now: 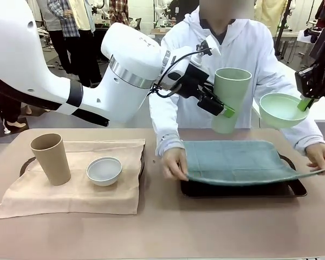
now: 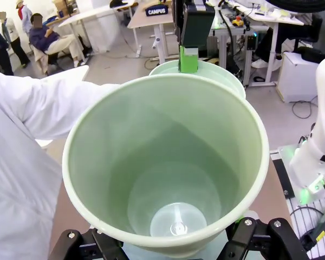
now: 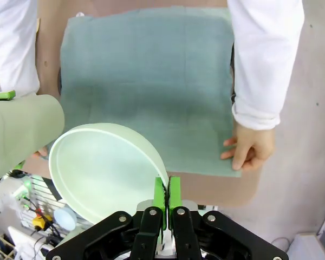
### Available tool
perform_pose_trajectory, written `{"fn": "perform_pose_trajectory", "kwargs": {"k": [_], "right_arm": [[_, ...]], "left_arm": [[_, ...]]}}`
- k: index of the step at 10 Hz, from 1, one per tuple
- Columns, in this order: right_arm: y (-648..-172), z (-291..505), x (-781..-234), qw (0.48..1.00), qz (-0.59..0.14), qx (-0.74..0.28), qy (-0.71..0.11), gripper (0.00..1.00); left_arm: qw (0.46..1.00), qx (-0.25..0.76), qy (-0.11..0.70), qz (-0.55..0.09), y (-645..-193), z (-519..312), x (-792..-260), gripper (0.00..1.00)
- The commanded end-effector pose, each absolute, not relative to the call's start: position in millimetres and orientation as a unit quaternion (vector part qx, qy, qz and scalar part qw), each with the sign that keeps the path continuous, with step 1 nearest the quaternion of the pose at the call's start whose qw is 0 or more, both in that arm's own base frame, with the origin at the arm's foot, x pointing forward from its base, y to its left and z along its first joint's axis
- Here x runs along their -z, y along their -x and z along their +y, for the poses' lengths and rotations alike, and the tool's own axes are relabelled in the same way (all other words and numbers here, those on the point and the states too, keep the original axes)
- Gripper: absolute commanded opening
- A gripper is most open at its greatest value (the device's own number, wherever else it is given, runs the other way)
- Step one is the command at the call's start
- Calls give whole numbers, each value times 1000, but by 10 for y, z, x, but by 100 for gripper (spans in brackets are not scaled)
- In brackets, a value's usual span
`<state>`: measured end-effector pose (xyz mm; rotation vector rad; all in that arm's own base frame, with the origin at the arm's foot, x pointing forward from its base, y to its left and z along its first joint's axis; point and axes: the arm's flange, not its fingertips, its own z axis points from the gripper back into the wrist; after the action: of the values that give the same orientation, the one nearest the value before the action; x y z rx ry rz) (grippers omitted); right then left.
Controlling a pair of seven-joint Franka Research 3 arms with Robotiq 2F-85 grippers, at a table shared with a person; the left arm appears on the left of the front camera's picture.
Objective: Set up a tray with a mat and arrange the tableware.
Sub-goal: Place the Picnic Bowl and Reusable plastic cup back onto the Handle tray in front of the human's position.
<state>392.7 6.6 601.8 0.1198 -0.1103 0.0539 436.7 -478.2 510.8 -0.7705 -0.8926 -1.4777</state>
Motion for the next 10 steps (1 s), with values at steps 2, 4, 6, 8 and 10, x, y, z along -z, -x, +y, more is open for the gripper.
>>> {"fn": "perform_pose_trajectory", "kwargs": {"k": [2, 4, 6, 8, 10], "right_arm": [[-3911, 66, -6030, 996, -57, -28, -59, 0], [-3911, 66, -6030, 996, -57, -28, -59, 0], [-3911, 66, -6030, 996, -57, -28, -59, 0], [-3911, 66, -6030, 996, -57, -28, -59, 0], [-3911, 66, -6030, 996, -57, -28, -59, 0]], "left_arm": [[580, 637, 331, -385, -4366, -4801, -5132, 69], [580, 637, 331, -385, -4366, -4801, -5132, 69], [580, 637, 331, -385, -4366, -4801, -5132, 69], [580, 637, 331, -385, -4366, -4801, -5132, 69], [580, 637, 331, -385, -4366, -4801, -5132, 69]]}}
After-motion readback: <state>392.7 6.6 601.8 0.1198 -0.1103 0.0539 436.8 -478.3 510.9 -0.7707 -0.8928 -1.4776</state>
